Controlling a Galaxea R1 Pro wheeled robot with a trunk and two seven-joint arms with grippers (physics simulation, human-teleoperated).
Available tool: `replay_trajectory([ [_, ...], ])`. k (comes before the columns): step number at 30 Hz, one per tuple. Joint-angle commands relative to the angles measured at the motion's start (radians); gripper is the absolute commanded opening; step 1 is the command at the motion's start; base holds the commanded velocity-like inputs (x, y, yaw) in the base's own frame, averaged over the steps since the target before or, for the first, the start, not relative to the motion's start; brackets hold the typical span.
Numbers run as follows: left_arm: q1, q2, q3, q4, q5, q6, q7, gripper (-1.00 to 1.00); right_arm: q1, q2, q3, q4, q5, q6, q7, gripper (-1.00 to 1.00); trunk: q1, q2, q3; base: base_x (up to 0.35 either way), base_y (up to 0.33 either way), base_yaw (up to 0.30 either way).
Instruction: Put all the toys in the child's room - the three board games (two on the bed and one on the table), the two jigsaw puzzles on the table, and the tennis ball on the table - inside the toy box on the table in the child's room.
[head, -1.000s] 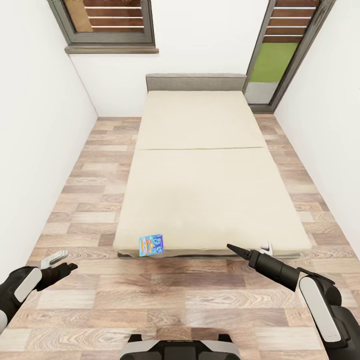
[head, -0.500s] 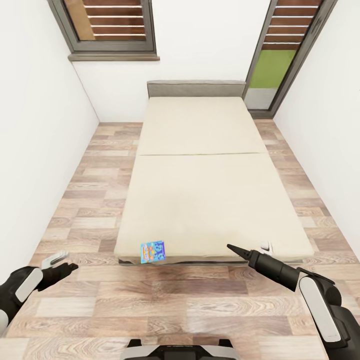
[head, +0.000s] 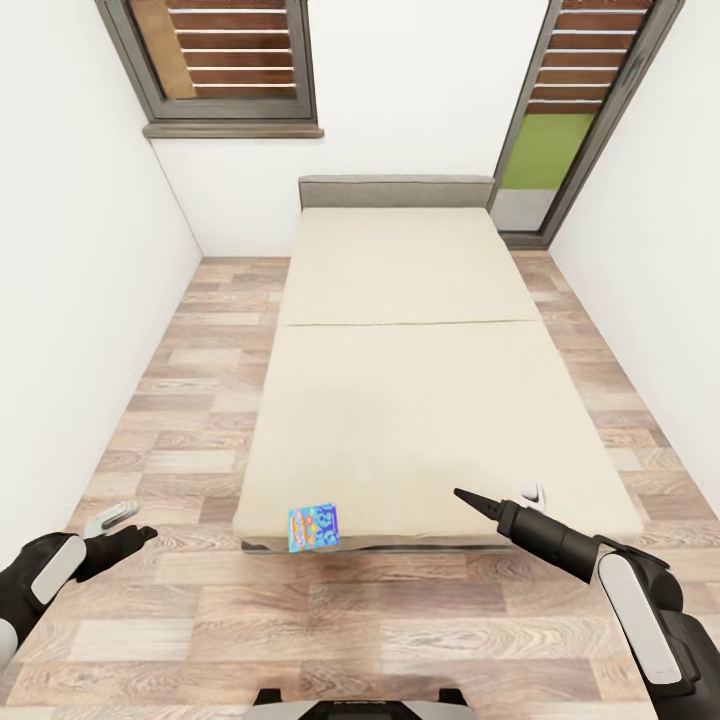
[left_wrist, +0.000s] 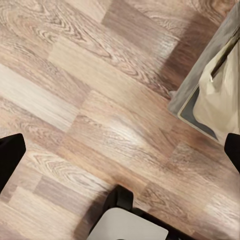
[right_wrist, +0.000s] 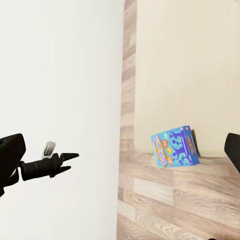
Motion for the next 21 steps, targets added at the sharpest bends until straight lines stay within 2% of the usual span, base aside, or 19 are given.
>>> replay_trajectory([
  [1, 0.0, 0.001, -0.006, -0.001, 0.005, 0.002, 0.001, 1.0, -0.001, 0.0, -0.001, 0.0, -0.001, 0.006, 0.002, 1.0, 0.001, -0.002, 0.0, 0.034, 0.013, 0.0],
  [7, 0.0, 0.001, -0.006, -0.001, 0.005, 0.002, 0.001, 1.0, -0.001, 0.0, -0.001, 0.0, -0.001, 0.006, 0.002, 1.0, 0.001, -0.002, 0.01, 0.013, 0.007, 0.0],
  [15, 0.0, 0.001, -0.006, -0.001, 0.005, 0.002, 0.001, 1.0, -0.001, 0.001, -0.001, 0.0, -0.001, 0.006, 0.002, 1.0, 0.001, -0.002, 0.023, 0.002, 0.129, 0.0],
  [21, 0.0, 0.001, -0.006, -0.001, 0.005, 0.003, 0.001, 1.0, -0.001, 0.001, -0.001, 0.0, -0.001, 0.006, 0.002, 1.0, 0.001, -0.002, 0.033, 0.0, 0.033, 0.0],
])
